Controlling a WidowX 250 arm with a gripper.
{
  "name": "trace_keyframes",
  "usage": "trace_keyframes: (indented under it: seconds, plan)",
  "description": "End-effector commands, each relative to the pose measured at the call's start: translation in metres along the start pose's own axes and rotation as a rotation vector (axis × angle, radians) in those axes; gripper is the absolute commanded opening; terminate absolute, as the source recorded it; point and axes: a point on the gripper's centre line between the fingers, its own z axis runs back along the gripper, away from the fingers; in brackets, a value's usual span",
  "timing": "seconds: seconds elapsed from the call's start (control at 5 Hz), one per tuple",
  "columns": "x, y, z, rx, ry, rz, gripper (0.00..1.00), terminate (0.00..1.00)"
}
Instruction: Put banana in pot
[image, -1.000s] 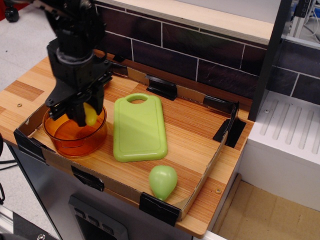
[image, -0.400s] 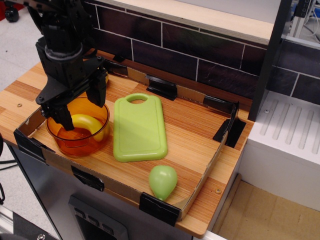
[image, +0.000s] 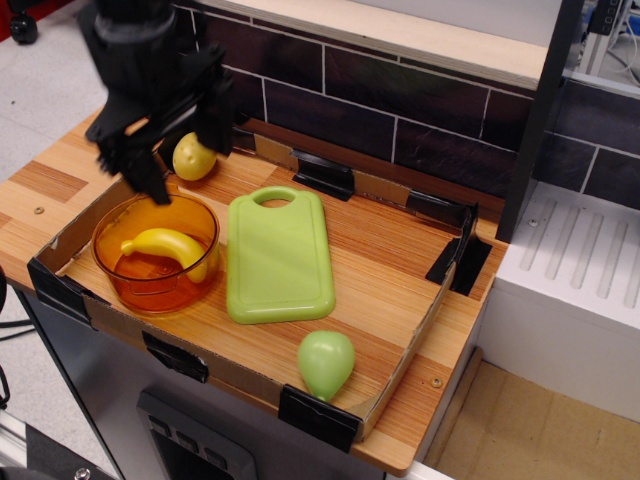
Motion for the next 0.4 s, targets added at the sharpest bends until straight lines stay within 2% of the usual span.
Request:
trace_keyframes:
  seconds: [0.0,0.2]
  plan:
    - [0.0025,-0.0197,0.0317,-0.053,-0.021,-0.008,1.00,0.00]
    - [0.0025,-0.0197,0.0317,-0.053,-0.021,-0.008,1.00,1.00]
